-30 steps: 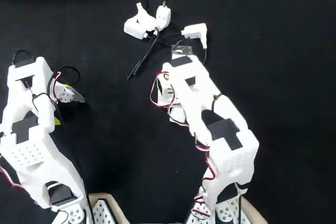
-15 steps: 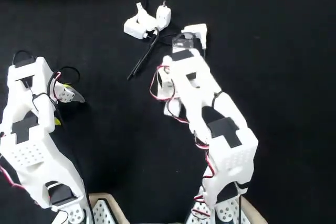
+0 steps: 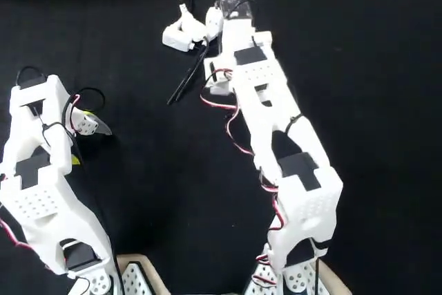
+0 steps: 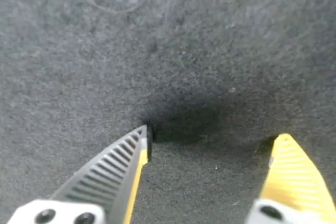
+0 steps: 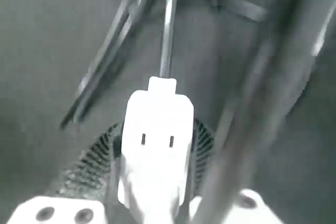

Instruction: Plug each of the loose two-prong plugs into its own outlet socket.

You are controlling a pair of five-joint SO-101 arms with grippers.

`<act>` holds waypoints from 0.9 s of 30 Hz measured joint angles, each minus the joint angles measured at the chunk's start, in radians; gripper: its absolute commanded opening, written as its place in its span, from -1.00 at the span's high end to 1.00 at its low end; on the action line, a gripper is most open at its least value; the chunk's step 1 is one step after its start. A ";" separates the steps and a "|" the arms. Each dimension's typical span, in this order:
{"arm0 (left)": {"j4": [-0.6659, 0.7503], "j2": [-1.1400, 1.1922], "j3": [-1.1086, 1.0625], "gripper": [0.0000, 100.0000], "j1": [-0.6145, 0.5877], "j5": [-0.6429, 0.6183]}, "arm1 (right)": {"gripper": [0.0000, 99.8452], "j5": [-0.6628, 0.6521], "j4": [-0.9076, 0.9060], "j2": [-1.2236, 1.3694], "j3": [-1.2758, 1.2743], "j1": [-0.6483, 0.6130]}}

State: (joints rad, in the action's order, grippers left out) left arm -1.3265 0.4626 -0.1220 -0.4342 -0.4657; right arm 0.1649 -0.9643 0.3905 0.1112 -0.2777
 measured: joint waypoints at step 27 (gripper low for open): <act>0.000 0.000 0.000 0.27 0.000 0.000 | 0.23 -0.130 -0.313 0.522 0.893 0.068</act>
State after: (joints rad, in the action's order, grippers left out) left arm -1.3265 0.4626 -0.1220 -0.4342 -0.4657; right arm 0.0345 -1.2774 0.9122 1.0042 -0.2102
